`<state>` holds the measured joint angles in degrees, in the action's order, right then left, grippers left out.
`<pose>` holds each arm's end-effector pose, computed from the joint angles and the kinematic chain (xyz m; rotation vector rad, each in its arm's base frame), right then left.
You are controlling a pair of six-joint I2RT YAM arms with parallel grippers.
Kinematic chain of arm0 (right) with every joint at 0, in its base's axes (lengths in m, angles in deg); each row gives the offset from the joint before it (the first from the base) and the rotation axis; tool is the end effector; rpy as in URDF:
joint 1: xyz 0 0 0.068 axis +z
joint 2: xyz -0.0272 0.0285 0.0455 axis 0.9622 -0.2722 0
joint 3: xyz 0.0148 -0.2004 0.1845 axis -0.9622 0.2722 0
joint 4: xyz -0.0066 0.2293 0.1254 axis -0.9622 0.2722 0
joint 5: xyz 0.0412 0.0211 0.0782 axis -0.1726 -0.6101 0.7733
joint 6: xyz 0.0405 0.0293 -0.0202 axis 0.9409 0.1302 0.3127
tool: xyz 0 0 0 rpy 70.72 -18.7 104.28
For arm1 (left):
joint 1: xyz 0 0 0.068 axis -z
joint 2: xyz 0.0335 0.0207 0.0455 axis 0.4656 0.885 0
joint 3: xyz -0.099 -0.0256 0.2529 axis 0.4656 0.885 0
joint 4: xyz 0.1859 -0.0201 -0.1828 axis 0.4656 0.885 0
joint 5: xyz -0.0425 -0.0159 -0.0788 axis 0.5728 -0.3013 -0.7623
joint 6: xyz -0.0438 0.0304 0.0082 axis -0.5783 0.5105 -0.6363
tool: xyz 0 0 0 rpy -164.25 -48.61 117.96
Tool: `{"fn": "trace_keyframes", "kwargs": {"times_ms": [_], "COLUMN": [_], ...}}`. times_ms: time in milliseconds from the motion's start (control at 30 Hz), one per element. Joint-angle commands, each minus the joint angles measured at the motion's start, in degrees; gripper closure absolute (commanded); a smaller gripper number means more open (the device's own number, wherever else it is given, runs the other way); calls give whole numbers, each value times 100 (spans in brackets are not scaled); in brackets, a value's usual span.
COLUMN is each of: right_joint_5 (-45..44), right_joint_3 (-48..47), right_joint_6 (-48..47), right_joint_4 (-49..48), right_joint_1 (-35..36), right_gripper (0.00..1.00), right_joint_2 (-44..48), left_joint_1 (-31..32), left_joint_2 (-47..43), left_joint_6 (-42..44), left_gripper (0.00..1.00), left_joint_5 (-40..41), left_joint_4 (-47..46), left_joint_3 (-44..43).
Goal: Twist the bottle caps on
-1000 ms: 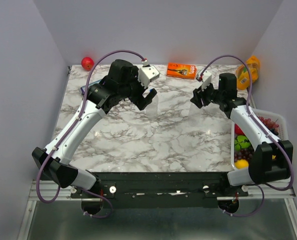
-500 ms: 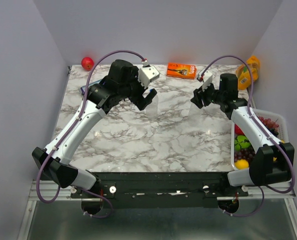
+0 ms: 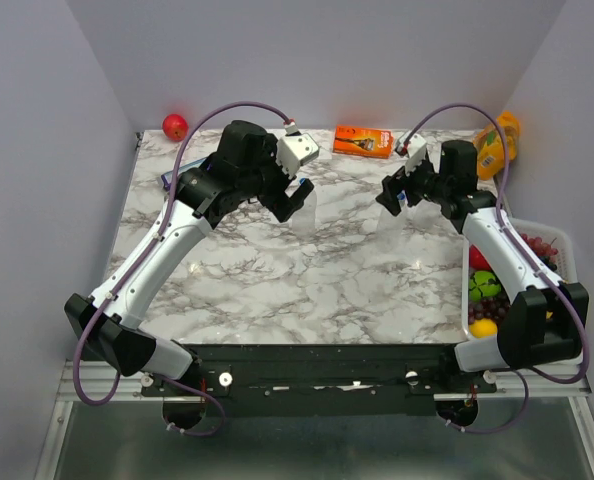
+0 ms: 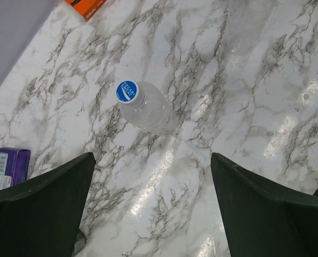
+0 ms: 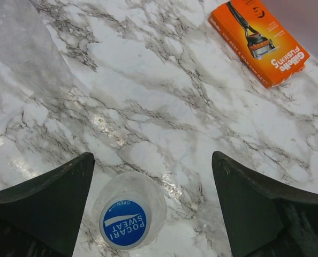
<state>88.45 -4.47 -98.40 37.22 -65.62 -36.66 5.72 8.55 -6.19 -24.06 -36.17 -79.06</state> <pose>0.3159 0.0646 0.3110 -0.8504 1.8610 0.3420 0.2492 -0.1747 0.4186 1.0291 1.8984 -0.4299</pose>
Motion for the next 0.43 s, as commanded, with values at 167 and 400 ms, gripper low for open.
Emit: {"fn": "trace_keyframes", "kwargs": {"times_ms": [167, 400], "right_joint_5": [-46, -1780], "right_joint_3": [-475, -1107], "right_joint_6": [1612, 2276], "right_joint_4": [-28, 604], "right_joint_1": [65, 91], "right_gripper": [0, 0], "right_joint_2": [586, 771], "left_joint_1": [-104, -315], "left_joint_2": [-208, -112], "left_joint_6": [-61, -96], "left_gripper": [1, 1], "left_joint_5": [185, 203], "left_joint_4": [-200, -262], "left_joint_3": [53, 88]}}
